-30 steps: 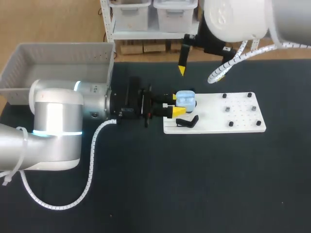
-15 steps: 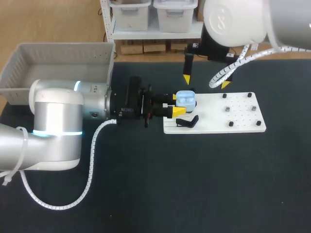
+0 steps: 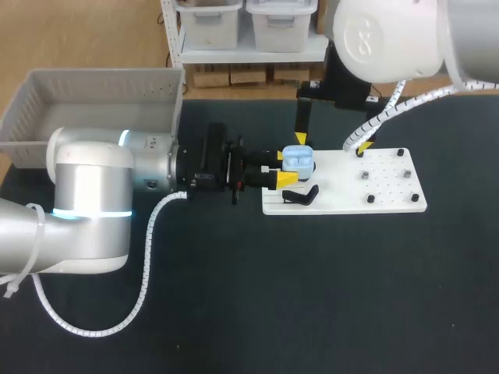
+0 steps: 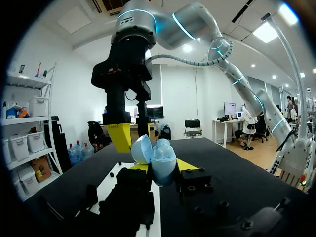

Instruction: Pick up each earbud case from the left stands, insert the matching earbuds, close the lid, and place the case in the box.

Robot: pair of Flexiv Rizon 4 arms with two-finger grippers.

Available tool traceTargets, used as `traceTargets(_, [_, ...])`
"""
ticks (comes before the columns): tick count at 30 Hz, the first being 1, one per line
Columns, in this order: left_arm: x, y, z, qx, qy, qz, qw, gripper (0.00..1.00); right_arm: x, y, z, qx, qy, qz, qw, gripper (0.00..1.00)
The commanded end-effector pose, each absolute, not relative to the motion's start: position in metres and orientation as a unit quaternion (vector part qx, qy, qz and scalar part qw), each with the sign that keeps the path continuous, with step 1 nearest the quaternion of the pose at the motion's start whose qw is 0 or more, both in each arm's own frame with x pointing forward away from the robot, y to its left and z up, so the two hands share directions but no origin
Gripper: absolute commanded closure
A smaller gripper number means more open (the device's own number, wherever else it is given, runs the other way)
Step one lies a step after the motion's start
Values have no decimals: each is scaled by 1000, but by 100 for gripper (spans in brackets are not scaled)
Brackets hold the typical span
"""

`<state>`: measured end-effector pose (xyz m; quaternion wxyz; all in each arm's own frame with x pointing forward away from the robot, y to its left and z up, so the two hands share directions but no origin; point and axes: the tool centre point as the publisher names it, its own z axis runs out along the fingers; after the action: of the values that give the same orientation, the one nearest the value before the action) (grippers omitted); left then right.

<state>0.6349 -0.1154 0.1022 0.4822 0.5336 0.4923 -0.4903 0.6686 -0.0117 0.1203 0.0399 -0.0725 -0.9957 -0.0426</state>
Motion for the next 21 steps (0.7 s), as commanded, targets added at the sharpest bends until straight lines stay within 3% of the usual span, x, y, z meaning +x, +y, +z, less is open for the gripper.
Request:
traceTargets(1, [633, -115, 102, 532, 493, -489, 485, 100, 658, -14, 125, -73, -996, -47, 35, 0])
traceTargets(13, [633, -115, 102, 532, 493, -489, 485, 100, 644, -13, 129, -64, -995, -57, 42, 0])
traceTargets(21, [633, -115, 102, 532, 493, -489, 485, 100, 648, -21, 169, -67, -989, -134, -18, 0])
